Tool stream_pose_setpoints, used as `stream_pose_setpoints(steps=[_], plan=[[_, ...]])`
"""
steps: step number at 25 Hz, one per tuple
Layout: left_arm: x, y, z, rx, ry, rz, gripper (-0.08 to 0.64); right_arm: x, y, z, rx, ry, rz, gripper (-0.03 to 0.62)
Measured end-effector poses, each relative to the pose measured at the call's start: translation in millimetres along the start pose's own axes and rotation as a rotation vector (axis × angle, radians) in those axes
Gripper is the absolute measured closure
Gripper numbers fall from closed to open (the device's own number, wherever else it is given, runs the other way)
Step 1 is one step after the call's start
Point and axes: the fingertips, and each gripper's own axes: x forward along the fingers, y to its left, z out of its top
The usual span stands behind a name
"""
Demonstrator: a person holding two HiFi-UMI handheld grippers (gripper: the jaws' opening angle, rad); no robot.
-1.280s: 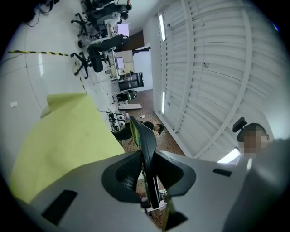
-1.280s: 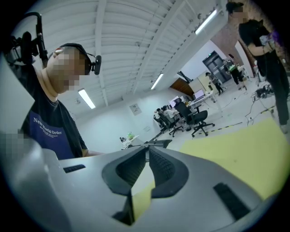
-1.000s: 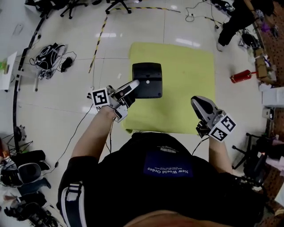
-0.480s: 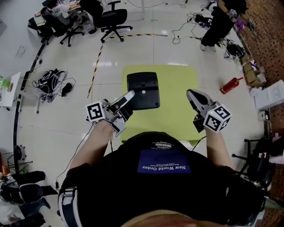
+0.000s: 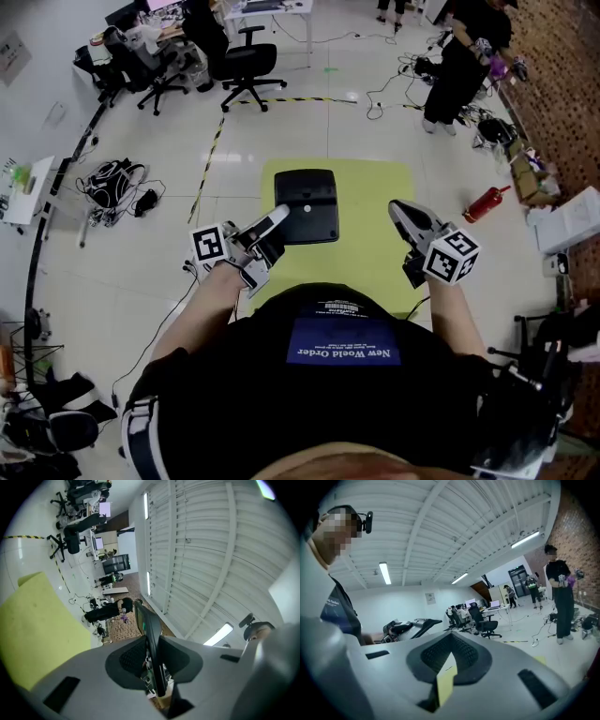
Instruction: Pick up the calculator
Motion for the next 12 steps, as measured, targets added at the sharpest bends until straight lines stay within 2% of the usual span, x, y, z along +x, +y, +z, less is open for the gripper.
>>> stream_pose_setpoints(steps=[12], plan=[[-3, 1, -7, 0.015, 0.013, 0.002, 0.465, 2, 4, -14, -0.035, 0.031, 0.010, 0.609]])
